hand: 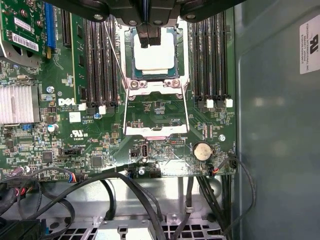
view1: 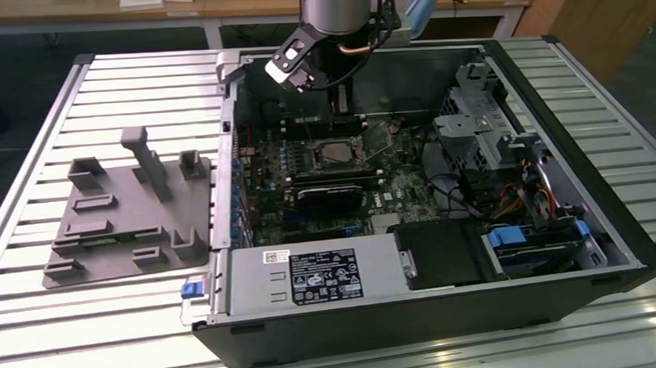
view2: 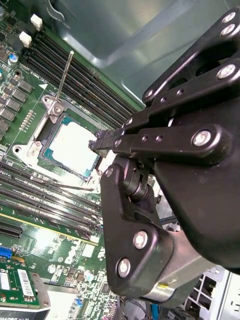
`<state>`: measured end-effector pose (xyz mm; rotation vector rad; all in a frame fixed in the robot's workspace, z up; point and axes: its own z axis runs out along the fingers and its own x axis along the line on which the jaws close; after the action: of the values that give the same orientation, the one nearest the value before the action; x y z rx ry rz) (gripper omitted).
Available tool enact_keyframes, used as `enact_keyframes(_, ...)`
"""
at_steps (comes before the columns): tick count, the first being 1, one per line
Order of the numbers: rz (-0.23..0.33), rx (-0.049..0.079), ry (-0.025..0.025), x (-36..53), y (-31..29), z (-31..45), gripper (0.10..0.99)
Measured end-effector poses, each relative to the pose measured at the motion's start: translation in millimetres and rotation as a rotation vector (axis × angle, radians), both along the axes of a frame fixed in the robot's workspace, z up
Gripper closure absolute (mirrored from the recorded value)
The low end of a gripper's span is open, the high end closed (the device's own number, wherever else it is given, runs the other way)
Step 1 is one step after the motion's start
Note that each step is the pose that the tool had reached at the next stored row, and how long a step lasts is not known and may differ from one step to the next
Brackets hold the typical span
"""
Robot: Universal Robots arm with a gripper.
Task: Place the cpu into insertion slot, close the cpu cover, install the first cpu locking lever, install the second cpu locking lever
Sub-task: 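Close the cpu cover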
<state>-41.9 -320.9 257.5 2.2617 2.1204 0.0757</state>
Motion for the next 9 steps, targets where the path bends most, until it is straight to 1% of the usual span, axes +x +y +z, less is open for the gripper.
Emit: enact_keyframes(9,0.000,0.000,0.0000,0.1,0.0,0.0,0.984)
